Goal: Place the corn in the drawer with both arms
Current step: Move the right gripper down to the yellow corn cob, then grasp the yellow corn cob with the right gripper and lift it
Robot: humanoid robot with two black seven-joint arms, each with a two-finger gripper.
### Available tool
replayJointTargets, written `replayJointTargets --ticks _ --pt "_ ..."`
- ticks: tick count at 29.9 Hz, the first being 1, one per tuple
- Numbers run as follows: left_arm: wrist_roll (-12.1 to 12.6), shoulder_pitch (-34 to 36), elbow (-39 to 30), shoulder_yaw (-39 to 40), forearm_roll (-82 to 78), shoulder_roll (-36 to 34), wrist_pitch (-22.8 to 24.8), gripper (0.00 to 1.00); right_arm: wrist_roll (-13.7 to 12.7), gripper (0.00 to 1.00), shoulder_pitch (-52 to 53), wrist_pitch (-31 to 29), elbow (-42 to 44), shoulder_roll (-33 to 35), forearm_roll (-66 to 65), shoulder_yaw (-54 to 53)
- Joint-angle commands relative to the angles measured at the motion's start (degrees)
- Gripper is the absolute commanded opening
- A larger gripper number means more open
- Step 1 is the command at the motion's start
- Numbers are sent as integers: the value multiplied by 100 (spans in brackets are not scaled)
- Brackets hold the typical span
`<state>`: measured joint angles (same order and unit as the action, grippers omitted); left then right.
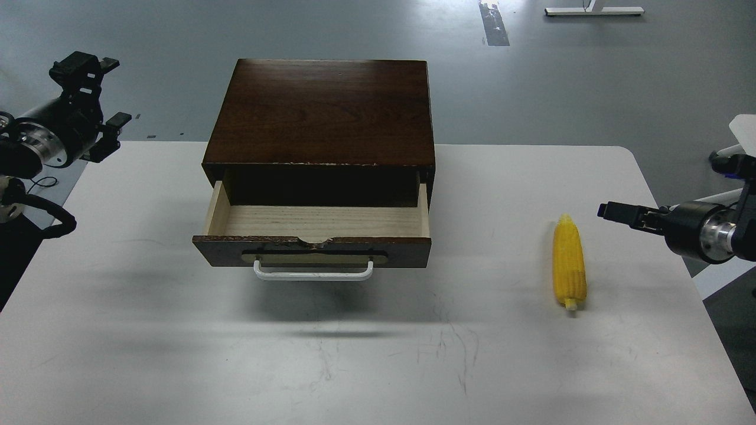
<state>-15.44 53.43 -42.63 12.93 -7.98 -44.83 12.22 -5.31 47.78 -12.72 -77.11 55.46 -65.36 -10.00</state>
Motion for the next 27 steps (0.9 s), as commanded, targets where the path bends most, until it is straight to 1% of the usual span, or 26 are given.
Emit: replayJointTargets --ticks 1,7,8,15,23,24,25,26,27 --pt "-55 0 1 -1 -28 -8 0 99 -5 96 12 6 29 -211 -3 157" --pt "-64 0 1 -1 -45 -17 0 98 4 96 -23 -12 301 -544 -30 218" --pt "-64 0 1 -1 -54 -17 0 98 -5 96 -23 -12 432 -684 -30 270" --pt "-73 0 1 -1 -54 -26 0 98 -5 96 38 -12 794 -957 -30 508" --pt "-73 0 1 -10 -54 -26 0 99 4 89 47 -12 1102 -1335 -30 517" --pt "-82 0 1 -10 -54 -35 0 98 -5 83 47 -3 1128 -1388 -39 517" --pt "-82 0 1 -10 -63 -35 0 99 -5 68 47 -12 1163 -1432 -39 534" --pt "-99 0 1 -10 -63 -35 0 99 -5 62 47 -12 1181 -1441 -39 534" --pt "-117 0 1 -10 -63 -44 0 98 -5 58 47 -12 1207 -1458 -39 534"
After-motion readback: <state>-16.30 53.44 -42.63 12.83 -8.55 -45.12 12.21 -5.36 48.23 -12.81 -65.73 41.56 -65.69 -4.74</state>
